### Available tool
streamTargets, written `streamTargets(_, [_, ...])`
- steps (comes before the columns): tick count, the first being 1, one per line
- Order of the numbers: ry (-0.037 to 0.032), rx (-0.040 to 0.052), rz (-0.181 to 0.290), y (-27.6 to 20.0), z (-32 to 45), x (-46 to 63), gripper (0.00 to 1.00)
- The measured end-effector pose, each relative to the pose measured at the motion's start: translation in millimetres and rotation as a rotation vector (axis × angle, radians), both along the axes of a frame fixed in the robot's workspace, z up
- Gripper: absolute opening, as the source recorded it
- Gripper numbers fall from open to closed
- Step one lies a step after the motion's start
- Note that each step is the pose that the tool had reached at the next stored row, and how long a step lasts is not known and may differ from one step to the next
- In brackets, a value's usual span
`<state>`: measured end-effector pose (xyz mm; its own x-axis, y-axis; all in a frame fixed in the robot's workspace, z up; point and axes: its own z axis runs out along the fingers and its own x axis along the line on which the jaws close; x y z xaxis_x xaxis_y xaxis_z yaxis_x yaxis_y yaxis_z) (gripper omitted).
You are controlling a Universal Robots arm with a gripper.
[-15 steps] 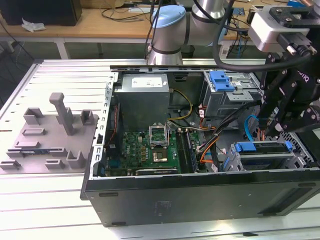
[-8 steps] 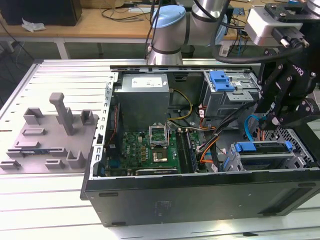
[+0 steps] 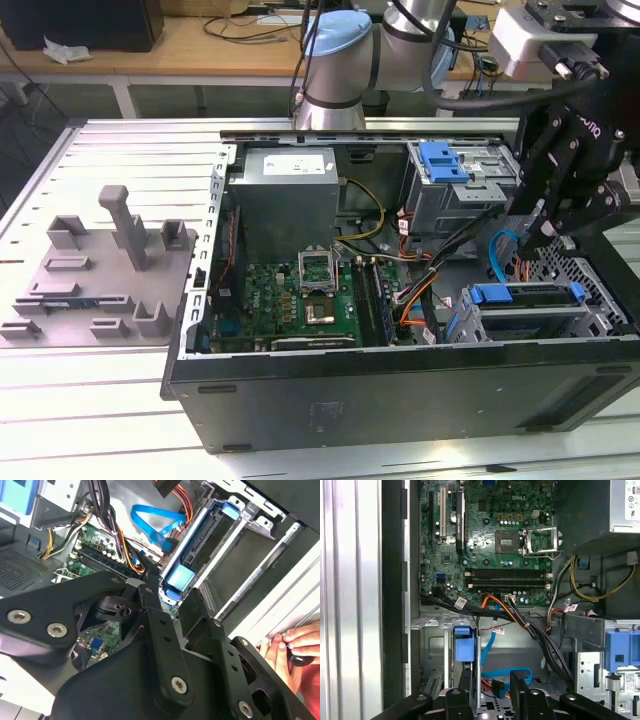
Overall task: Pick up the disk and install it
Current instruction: 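Insert the first disk wire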
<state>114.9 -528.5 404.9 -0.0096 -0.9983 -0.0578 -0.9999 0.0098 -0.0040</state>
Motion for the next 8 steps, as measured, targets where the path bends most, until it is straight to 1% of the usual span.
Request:
streamTargets(1, [0.0000, -0.0021, 0.000, 3.3, 0.0, 1.2, 0.44])
streamTargets(2, [0.0000, -0.0051, 0.000, 7.9, 0.0, 2.5, 0.44])
streamTargets(4, [0.0000, -0.0083, 0.000, 13.2, -0.1, 3.6, 0.44])
streamTargets(6, [0.0000, -0.0142, 0.000, 20.9, -0.1, 5.6, 0.44])
streamTargets(8, [0.0004, -0.0199, 0.000, 25.0, 0.0, 7.3, 0.44])
